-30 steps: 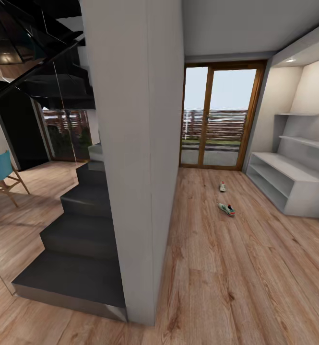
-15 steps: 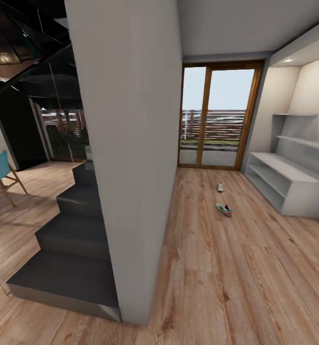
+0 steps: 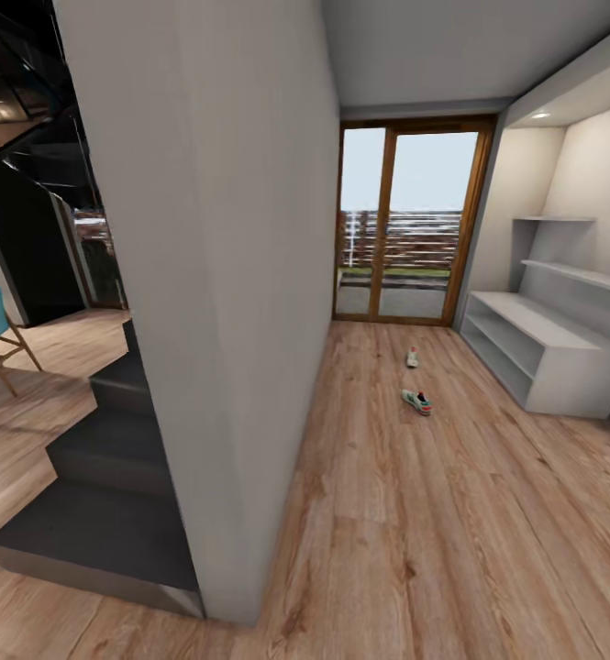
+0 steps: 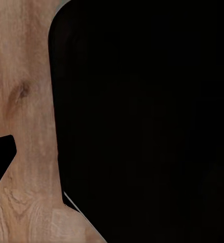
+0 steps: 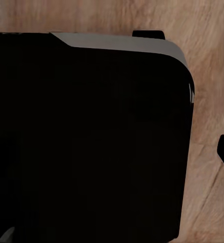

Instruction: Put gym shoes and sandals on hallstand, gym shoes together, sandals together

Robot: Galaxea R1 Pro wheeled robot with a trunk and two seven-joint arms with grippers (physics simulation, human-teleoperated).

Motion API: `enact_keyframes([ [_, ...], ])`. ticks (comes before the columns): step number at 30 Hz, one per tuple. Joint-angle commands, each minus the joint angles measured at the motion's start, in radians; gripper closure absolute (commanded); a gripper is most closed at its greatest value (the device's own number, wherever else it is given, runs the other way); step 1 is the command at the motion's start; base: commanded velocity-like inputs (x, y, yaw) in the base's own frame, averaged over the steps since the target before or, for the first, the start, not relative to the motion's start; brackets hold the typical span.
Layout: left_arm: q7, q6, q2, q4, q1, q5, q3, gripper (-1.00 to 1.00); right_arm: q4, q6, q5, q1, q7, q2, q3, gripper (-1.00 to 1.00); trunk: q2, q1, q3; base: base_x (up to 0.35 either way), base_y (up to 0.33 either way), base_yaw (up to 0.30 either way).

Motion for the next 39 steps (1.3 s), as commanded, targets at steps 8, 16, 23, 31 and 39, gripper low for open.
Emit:
enact_keyframes([
  [8,0.000,0.002,0.001,-0.004,-0.001,0.000,0.001,-1.00,-0.001,0.001,0.000,0.000,0.000,0.000,0.000,-1.00,0.000,0.000,-0.001,0.123,-0.266,0.000],
  [16,0.000,0.000,0.004,-0.014,-0.005,-0.002,0.000,-1.00,-0.003,0.000,0.002,0.000,0.001,0.000,-0.001,-1.00,0.000,0.000,-0.001,0.205,-0.220,0.000],
  [23,0.000,0.000,0.009,-0.102,-0.006,-0.001,0.000,-1.00,-0.031,-0.005,0.006,0.000,-0.002,-0.006,0.002,-1.00,0.000,0.000,-0.001,0.253,-0.177,0.000],
  [31,0.011,0.000,0.010,-0.277,-0.015,-0.001,0.001,-1.00,-0.239,-0.010,0.004,0.000,-0.005,-0.066,-0.001,-1.00,0.000,0.000,-0.001,0.294,-0.120,0.000],
  [39,0.014,0.001,0.003,-0.329,-0.075,0.000,0.001,-1.00,-0.358,-0.012,0.002,0.000,-0.005,-0.086,-0.003,-1.00,0.000,0.000,-0.001,0.302,-0.108,0.000],
])
